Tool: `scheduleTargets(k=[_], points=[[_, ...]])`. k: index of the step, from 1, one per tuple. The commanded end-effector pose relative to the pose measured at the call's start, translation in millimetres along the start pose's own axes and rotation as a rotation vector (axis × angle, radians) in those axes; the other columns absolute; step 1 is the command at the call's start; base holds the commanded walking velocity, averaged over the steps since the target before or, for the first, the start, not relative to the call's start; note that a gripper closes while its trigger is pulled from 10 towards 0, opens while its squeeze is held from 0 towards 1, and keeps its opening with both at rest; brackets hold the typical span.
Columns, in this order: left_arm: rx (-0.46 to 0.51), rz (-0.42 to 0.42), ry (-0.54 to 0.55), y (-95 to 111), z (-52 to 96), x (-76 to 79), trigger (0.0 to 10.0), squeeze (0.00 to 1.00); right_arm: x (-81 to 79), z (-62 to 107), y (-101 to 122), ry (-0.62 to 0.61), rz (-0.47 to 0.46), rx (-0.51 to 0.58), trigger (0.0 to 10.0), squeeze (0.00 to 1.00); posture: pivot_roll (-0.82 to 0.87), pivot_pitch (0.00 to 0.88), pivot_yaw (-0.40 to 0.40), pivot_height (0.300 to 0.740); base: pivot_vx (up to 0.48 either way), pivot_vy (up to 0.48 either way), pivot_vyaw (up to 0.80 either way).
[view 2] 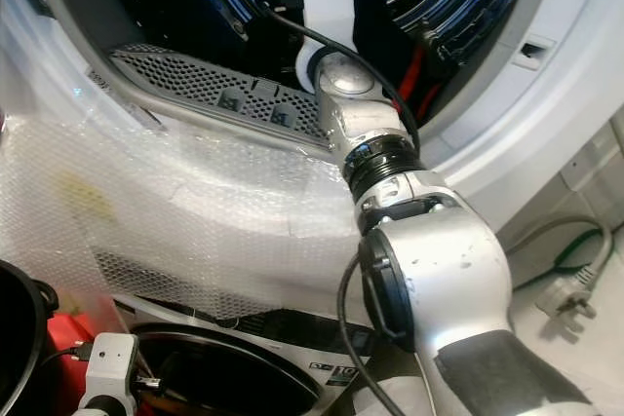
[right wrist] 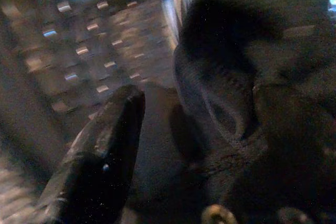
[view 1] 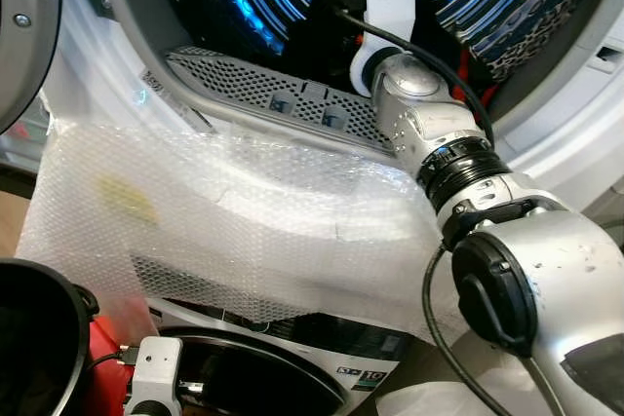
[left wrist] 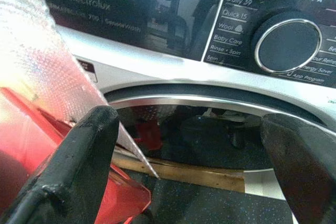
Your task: Clothes washing
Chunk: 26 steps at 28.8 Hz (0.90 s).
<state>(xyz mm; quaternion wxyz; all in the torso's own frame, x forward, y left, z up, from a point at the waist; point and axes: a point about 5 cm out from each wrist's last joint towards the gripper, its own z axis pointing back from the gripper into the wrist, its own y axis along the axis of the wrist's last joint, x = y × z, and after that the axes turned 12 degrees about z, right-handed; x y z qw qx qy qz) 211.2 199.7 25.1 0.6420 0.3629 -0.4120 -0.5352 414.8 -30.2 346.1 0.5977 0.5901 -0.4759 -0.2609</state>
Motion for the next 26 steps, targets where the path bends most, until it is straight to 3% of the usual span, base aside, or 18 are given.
scheduleTargets(k=[1,9,10,14,16,20,22,26], points=[[-0.029,-0.003,-0.013,-4.9,-0.7,3.9,10.0,0.0,-3.3,0.7,-5.6,0.061,-0.063,-0.002,10.0,0.0,0.18,0.073,-0.173,0.74,0.0,0.0,0.0],[-0.025,0.002,-0.01,-3.9,-1.2,3.4,10.0,0.0,-1.3,1.8,21.6,0.182,-0.198,0.14,10.0,0.0,0.17,0.072,-0.169,0.74,0.0,0.0,0.0],[-0.025,0.003,-0.011,-3.2,-2.3,3.8,10.0,0.0,4.7,4.6,32.9,0.233,-0.283,0.208,10.0,0.0,0.17,0.072,-0.169,0.74,0.0,0.0,0.0],[-0.024,0.005,-0.014,-2.7,-3.4,4.2,10.0,0.0,11.9,9.6,45.9,0.315,-0.363,0.299,10.0,0.0,0.16,0.067,-0.167,0.74,0.0,0.0,0.0],[-0.024,0.006,-0.019,-2.3,-4.9,6.0,10.0,0.0,19.6,18.3,57.8,0.44,-0.412,0.408,10.0,0.0,0.16,0.066,-0.167,0.74,0.0,0.0,0.0],[-0.024,0.009,-0.022,-2.8,-4.7,6.3,10.0,0.0,26.1,27.4,64.3,0.518,-0.431,0.494,10.0,0.0,0.15,0.061,-0.166,0.74,0.0,0.0,0.0],[-0.024,0.01,-0.024,-3.1,-5.3,6.3,10.0,0.0,29.6,41.7,68.6,0.626,-0.461,0.596,10.0,0.0,0.16,0.062,-0.165,0.74,0.0,0.0,0.0],[-0.025,0.011,-0.023,-3.5,-6.4,5.3,10.0,0.0,18.6,69.9,68.2,0.777,-0.426,0.719,10.0,0.0,0.15,0.054,-0.163,0.74,0.0,0.0,0.0]])
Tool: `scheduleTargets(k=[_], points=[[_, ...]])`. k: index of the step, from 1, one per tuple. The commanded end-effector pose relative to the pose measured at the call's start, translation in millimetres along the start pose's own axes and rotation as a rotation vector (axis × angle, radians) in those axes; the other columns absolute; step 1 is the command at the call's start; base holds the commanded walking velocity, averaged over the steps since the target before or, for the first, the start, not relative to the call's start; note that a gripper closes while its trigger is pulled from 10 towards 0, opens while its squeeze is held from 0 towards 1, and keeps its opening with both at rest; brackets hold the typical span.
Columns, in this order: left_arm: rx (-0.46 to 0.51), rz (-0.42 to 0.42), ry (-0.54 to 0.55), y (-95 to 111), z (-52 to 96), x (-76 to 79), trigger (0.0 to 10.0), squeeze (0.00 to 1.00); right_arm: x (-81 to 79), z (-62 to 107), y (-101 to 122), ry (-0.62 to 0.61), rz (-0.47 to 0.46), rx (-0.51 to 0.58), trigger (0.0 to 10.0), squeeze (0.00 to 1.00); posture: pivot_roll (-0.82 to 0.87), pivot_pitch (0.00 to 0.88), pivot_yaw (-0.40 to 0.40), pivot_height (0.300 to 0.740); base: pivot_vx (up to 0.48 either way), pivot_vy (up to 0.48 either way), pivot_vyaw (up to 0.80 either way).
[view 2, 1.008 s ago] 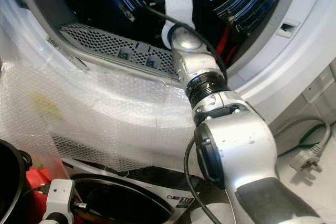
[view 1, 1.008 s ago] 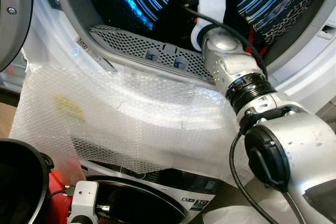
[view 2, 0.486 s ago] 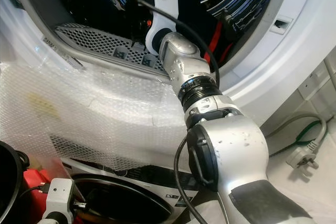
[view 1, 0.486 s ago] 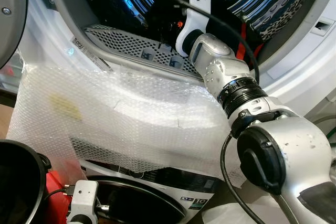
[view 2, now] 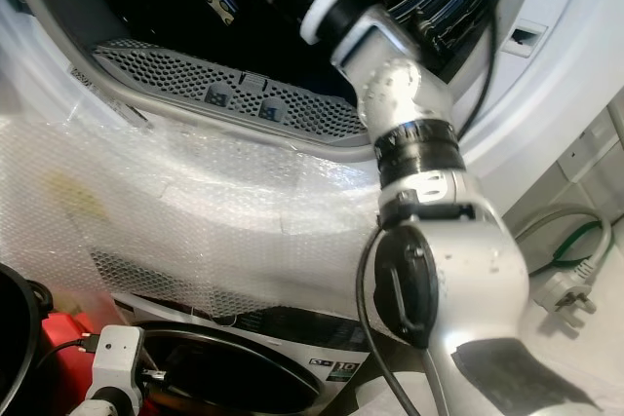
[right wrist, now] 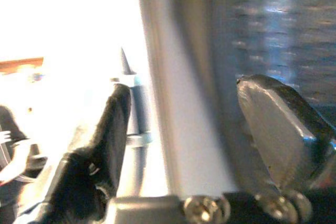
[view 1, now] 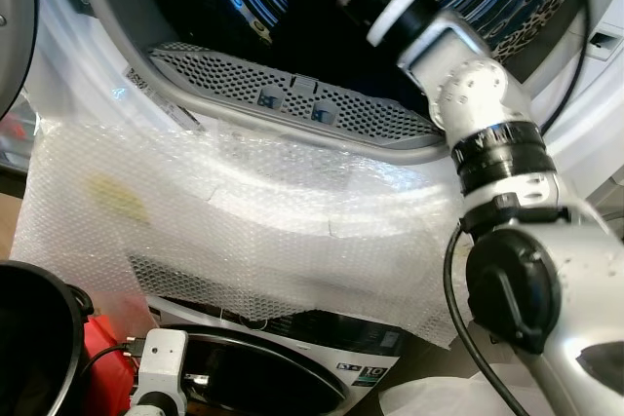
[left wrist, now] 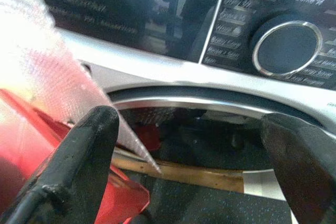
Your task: Clothes washing
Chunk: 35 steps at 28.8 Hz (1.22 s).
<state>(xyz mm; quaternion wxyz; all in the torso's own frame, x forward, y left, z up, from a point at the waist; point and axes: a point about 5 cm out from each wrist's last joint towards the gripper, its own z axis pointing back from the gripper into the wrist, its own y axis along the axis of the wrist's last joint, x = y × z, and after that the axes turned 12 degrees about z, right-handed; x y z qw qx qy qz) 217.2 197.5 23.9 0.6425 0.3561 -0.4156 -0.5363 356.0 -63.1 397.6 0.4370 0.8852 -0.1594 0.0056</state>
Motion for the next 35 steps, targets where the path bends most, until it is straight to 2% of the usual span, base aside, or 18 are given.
scheduleTargets(k=[1,3,5,6,8,10,12,14,18,19,20,21,23,24,25,27,33,35], points=[[-0.02,0.003,-0.011,-4.7,-0.7,2.7,10.0,0.0,-13.6,0.1,12.2,0.078,-0.001,0.05,10.0,0.0,0.14,0.052,-0.163,0.74,0.0,0.0,0.0],[-0.02,0.002,-0.014,-4.8,-1.4,3.5,10.0,0.0,-28.9,1.8,15.0,0.142,-0.057,0.093,10.0,0.0,0.14,0.048,-0.164,0.74,0.0,0.0,0.0],[-0.02,0.001,-0.022,-4.6,-2.7,5.9,10.0,0.0,-58.6,12.9,13.5,0.283,-0.089,0.116,10.0,0.0,0.15,0.045,-0.168,0.74,0.0,0.0,0.0],[-0.019,0.0,-0.026,-4.5,-3.2,6.8,10.0,0.0,-79.4,22.4,10.2,0.371,-0.111,0.119,10.0,0.0,0.15,0.045,-0.169,0.74,0.0,0.0,0.0],[-0.019,0.0,-0.028,-4.9,-3.1,7.1,10.0,0.0,-100.9,33.2,-1.0,0.396,-0.24,0.103,10.0,0.0,0.15,0.042,-0.174,0.74,0.0,0.0,0.0],[-0.02,-0.001,-0.028,-5.4,-3.0,7.2,10.0,0.0,-105.5,36.1,-5.3,0.397,-0.272,0.091,10.0,0.0,0.15,0.042,-0.174,0.74,0.0,0.0,0.0],[-0.021,0.0,-0.028,-6.4,-2.9,7.4,10.0,0.0,-115.7,47.6,-19.1,0.396,-0.339,0.043,10.0,0.0,0.15,0.041,-0.174,0.74,0.0,0.0,0.0],[-0.022,0.001,-0.027,-6.8,-2.8,6.6,10.0,0.0,-125.9,57.6,-28.9,0.414,-0.351,-0.005,10.0,0.0,0.15,0.039,-0.176,0.74,0.0,0.0,0.0],[-0.023,-0.005,-0.028,-6.4,-3.6,5.4,10.0,0.0,-154.3,82.6,-43.2,0.415,-0.523,-0.047,10.0,0.0,0.14,0.042,-0.174,0.74,0.0,0.0,0.0],[-0.023,-0.005,-0.028,-6.4,-3.6,5.4,10.0,0.0,-154.3,82.6,-43.2,0.415,-0.523,-0.047,10.0,0.0,0.14,0.042,-0.174,0.74,0.0,0.0,0.0],[-0.022,-0.007,-0.028,-5.9,-3.9,4.9,10.0,0.0,-160.8,92.4,-50.3,0.399,-0.554,-0.092,10.0,0.0,0.14,0.046,-0.171,0.74,0.0,0.0,0.0],[-0.022,-0.007,-0.028,-5.7,-3.9,4.8,10.0,0.0,-162.3,94.4,-51.7,0.394,-0.559,-0.102,10.0,0.0,0.14,0.046,-0.171,0.74,0.0,0.0,0.0],[-0.024,-0.009,-0.028,-6.0,-3.9,4.3,10.0,0.0,-168.4,107.2,-66.3,0.361,-0.601,-0.198,10.0,0.0,0.14,0.051,-0.171,0.74,0.0,0.0,0.0],[-0.024,-0.01,-0.028,-6.2,-3.9,4.2,10.0,0.0,-171.9,115.3,-76.5,0.344,-0.62,-0.263,10.0,0.0,0.14,0.051,-0.172,0.74,0.0,0.0,0.0],[-0.025,-0.011,-0.027,-6.1,-3.8,3.8,10.0,0.0,-176.5,130.9,-98.0,0.301,-0.623,-0.397,10.0,0.0,0.14,0.054,-0.173,0.74,0.0,0.0,0.0],[-0.024,-0.011,-0.024,-6.1,-3.7,3.4,10.0,0.0,-180.0,147.9,-118.2,0.261,-0.628,-0.508,10.0,0.0,0.14,0.057,-0.175,0.74,0.0,0.0,0.0],[-0.026,-0.012,-0.019,-8.2,-1.7,1.9,10.0,0.0,-179.2,203.7,-162.5,0.084,-0.701,-0.72,10.0,0.0,0.15,0.066,-0.18,0.74,0.0,0.0,0.0],[-0.026,-0.012,-0.019,-8.3,-1.6,1.8,10.0,0.0,-178.9,207.4,-166.0,0.066,-0.697,-0.741,10.0,0.0,0.15,0.066,-0.18,0.74,0.0,0.0,0.0]])
